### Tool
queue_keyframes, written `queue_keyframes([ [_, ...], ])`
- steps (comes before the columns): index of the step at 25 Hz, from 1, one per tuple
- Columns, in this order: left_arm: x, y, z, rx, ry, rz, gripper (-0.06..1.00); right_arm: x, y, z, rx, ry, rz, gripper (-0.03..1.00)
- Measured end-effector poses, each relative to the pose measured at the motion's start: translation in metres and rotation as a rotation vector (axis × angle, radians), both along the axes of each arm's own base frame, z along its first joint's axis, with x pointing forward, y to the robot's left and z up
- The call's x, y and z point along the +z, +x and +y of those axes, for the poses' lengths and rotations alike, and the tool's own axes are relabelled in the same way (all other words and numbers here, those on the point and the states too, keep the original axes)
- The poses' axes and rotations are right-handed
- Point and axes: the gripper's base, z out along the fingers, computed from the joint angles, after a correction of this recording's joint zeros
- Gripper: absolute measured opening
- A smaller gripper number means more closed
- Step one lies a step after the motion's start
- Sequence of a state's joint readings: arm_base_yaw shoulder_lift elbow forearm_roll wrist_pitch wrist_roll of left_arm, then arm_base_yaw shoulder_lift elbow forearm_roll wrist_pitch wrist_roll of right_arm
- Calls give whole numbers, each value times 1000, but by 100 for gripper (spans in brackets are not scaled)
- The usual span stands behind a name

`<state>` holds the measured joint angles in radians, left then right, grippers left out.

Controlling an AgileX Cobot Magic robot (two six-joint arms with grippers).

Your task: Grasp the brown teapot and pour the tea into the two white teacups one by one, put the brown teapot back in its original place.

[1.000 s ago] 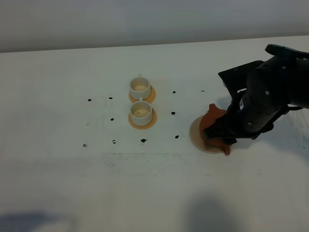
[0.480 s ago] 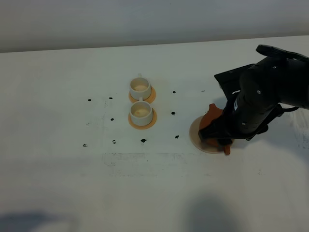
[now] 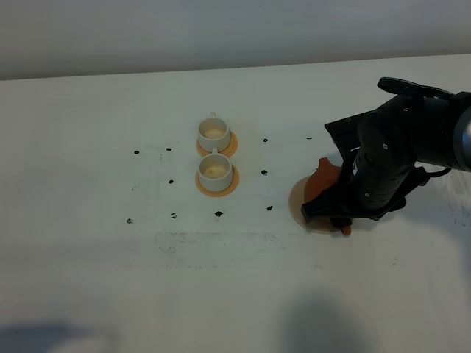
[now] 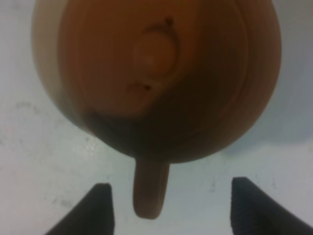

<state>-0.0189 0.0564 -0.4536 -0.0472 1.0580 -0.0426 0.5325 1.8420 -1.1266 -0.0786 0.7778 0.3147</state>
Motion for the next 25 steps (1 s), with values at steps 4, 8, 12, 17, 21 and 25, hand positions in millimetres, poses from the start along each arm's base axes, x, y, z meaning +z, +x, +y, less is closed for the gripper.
queue_keyframes([
  [4,0,0,0,0,0,0,21,0,2,-3,-20,7,-8,51],
  [8,0,0,0,0,0,0,21,0,5,-6,-32,8,-11,51],
  [12,0,0,0,0,0,0,21,-2,6,-5,-31,12,-17,51],
  [17,0,0,0,0,0,0,21,-7,7,-4,-31,11,-13,51],
  [21,0,0,0,0,0,0,21,-7,7,-4,-30,12,-14,51],
  [25,0,0,0,0,0,0,21,-6,7,-4,-31,13,-15,51],
])
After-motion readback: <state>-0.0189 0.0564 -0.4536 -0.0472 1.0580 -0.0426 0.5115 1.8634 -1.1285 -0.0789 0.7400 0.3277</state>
